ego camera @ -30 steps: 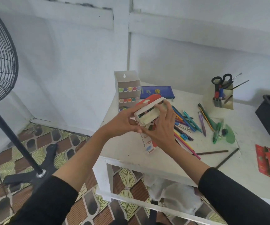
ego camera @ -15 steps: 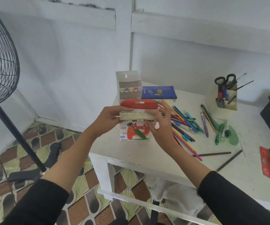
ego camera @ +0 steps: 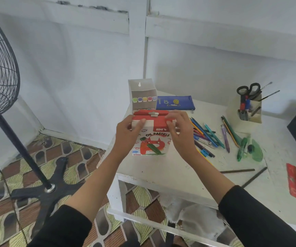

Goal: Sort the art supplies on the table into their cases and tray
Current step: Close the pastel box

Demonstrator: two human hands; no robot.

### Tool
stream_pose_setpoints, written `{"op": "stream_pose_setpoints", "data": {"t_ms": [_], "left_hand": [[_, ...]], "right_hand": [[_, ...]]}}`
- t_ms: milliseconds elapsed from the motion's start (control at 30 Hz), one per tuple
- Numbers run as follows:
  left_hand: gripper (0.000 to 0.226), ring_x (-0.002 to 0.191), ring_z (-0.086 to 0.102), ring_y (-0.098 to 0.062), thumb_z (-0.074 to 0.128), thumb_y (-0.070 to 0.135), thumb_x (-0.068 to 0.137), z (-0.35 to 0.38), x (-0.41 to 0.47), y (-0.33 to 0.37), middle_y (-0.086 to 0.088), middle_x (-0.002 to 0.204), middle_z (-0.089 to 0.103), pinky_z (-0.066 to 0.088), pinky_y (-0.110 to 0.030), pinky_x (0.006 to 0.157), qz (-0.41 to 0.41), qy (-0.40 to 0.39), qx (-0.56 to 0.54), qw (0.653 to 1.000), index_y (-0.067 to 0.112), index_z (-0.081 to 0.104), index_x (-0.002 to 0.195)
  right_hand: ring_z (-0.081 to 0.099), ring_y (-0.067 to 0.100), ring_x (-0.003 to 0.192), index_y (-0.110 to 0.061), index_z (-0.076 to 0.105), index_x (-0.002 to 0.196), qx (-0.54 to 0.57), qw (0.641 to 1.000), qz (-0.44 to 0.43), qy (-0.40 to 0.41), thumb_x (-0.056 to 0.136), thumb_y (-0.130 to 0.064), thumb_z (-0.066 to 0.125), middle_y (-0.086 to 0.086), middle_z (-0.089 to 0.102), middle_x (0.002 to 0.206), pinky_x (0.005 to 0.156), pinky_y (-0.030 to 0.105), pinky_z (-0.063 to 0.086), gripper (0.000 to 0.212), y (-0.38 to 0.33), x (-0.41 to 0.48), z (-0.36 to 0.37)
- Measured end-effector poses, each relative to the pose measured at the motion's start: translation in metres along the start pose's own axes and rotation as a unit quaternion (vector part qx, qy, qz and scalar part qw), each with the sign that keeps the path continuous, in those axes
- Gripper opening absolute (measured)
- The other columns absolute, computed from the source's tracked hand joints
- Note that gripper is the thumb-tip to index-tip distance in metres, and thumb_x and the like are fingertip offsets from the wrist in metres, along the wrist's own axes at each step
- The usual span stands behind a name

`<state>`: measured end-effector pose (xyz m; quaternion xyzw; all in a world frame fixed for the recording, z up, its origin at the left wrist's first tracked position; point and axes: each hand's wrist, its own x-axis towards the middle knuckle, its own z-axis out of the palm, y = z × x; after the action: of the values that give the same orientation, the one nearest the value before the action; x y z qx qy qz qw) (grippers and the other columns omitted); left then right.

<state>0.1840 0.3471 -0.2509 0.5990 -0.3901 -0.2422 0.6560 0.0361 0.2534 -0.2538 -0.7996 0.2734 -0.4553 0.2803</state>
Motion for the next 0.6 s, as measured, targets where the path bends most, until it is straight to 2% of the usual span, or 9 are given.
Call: {"op": "stream_pose_setpoints", "data": {"t_ms": [100, 233, 300, 367, 500, 600], "left_hand": [[0.017, 0.085, 0.067, -0.006, 0.056, 0.021, 0.095, 0.008, -0.003, -0.002, 0.007, 0.101, 0.064, 0.053, -0.014, 0.064, 0.005, 0.02, 0.009, 1.0, 0.02, 0.053, 0.111], [0.031, 0.1, 0.063, -0.008, 0.058, 0.012, 0.093, 0.009, -0.003, -0.004, 0.005, 0.116, 0.05, 0.056, -0.022, 0.071, 0.054, 0.001, -0.033, 0.998, 0.023, 0.037, 0.114], [0.029, 0.107, 0.059, -0.013, 0.058, 0.02, 0.093, 0.006, -0.002, -0.01, 0.003, 0.118, 0.048, 0.057, -0.026, 0.076, 0.09, -0.01, -0.006, 0.996, 0.031, 0.04, 0.113], [0.02, 0.109, 0.058, -0.02, 0.054, 0.029, 0.091, 0.003, -0.001, -0.015, -0.002, 0.117, 0.051, 0.057, -0.028, 0.078, 0.108, -0.014, 0.038, 0.993, 0.036, 0.045, 0.108], [0.011, 0.103, 0.06, -0.021, 0.052, 0.031, 0.09, 0.005, -0.002, -0.019, -0.008, 0.113, 0.055, 0.055, -0.018, 0.073, 0.101, 0.003, 0.053, 0.994, 0.035, 0.048, 0.1], [0.009, 0.1, 0.062, -0.021, 0.052, 0.028, 0.092, 0.007, -0.003, -0.025, -0.005, 0.108, 0.058, 0.053, -0.014, 0.071, 0.09, 0.014, 0.045, 0.995, 0.035, 0.048, 0.097]], "right_hand": [[0.049, 0.005, 0.107, -0.008, 0.061, 0.109, -0.017, 1.0, -0.007, -0.015, 0.095, -0.015, 0.051, 0.01, 0.051, 0.121, 0.073, 0.005, 0.049, 0.019, 0.004, 0.001, -0.004], [0.048, -0.002, 0.108, -0.01, 0.061, 0.114, 0.0, 1.0, -0.002, -0.023, 0.095, -0.014, 0.051, 0.007, 0.05, 0.122, 0.075, 0.007, 0.05, 0.022, 0.007, -0.001, -0.005], [0.046, -0.006, 0.109, -0.009, 0.062, 0.114, 0.012, 1.0, 0.003, -0.023, 0.094, -0.012, 0.052, 0.002, 0.047, 0.121, 0.075, 0.006, 0.049, 0.022, 0.006, -0.003, -0.006], [0.047, 0.0, 0.11, -0.009, 0.061, 0.113, 0.021, 1.0, 0.003, -0.02, 0.093, -0.01, 0.054, 0.004, 0.045, 0.123, 0.075, 0.008, 0.05, 0.021, 0.005, -0.004, -0.005], [0.045, 0.013, 0.119, -0.014, 0.058, 0.115, -0.006, 1.0, 0.0, -0.017, 0.093, -0.012, 0.054, 0.01, 0.043, 0.131, 0.079, 0.017, 0.054, 0.022, 0.003, -0.003, -0.004], [0.049, 0.003, 0.111, -0.01, 0.063, 0.108, -0.03, 0.999, -0.01, -0.023, 0.094, -0.011, 0.053, 0.013, 0.044, 0.131, 0.08, 0.017, 0.054, 0.017, 0.004, -0.004, -0.006]]}}
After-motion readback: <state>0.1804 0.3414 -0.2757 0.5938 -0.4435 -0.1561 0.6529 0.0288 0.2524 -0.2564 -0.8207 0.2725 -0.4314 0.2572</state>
